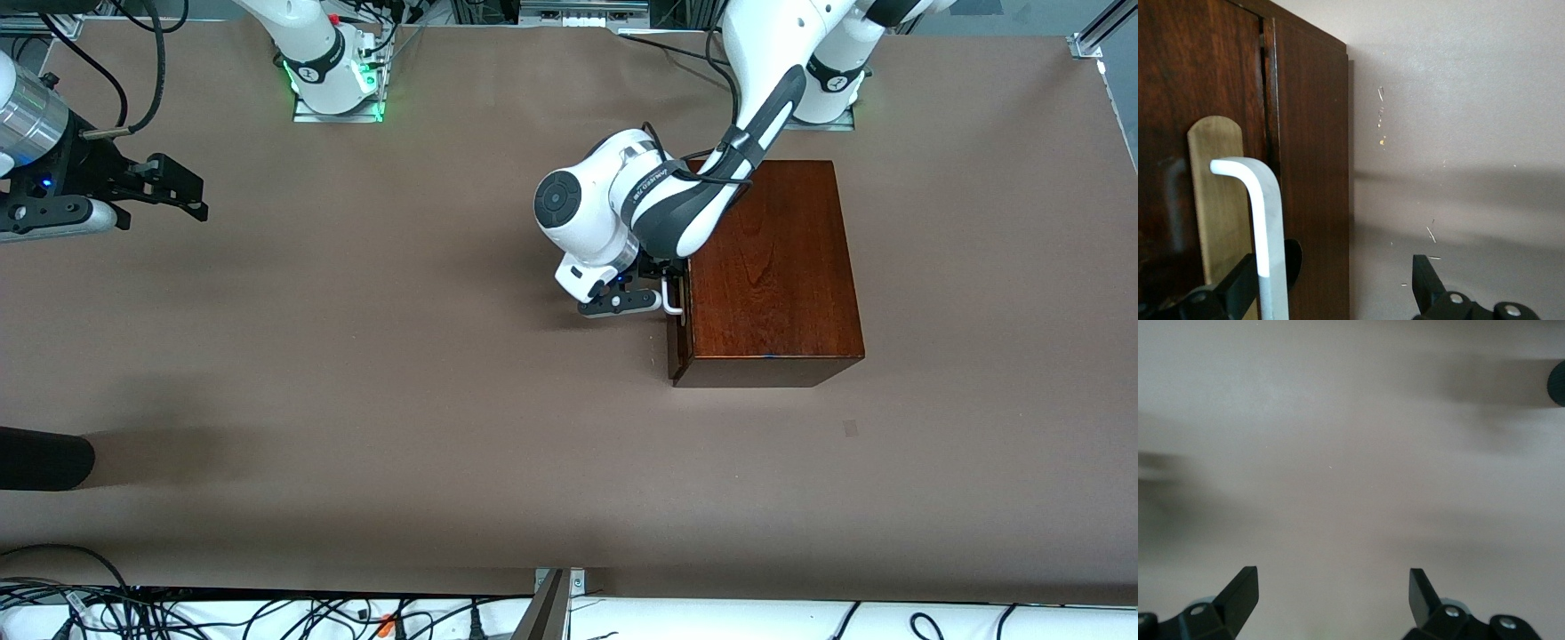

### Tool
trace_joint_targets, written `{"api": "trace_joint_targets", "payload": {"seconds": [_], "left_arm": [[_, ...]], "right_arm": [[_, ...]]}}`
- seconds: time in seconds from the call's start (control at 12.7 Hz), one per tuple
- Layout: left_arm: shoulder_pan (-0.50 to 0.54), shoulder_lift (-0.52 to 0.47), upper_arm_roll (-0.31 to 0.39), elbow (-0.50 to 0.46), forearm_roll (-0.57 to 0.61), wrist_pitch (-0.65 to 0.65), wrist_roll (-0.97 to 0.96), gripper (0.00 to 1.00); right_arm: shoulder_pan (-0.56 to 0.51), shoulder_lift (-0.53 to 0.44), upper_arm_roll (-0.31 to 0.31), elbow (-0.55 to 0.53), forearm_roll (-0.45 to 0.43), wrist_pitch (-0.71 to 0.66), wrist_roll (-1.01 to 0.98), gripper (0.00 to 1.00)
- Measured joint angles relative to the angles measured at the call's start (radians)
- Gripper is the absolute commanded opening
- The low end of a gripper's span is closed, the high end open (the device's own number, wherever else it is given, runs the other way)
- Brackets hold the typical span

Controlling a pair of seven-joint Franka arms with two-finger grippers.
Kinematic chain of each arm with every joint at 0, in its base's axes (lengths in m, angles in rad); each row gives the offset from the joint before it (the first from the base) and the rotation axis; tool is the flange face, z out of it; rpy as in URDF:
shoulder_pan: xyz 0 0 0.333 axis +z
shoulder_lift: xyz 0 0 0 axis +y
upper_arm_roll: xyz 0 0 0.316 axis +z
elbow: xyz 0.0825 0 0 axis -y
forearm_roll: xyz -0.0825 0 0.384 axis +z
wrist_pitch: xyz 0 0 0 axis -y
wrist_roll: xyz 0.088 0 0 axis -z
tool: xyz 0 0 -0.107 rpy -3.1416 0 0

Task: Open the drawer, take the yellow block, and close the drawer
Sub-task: 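Hook the drawer handle with the left gripper and pull the drawer open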

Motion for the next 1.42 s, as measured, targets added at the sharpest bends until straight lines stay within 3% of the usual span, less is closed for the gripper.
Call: {"api": "trace_joint_targets", "payload": {"seconds": [1.42], "left_arm": [[-0.007,-0.006,0.0,0.002,-0.105,0.184,-0.083,1.0]], "right_arm": [[0.0,0.0,0.0,0.0,0.0,0.0,0.0,1.0]]}}
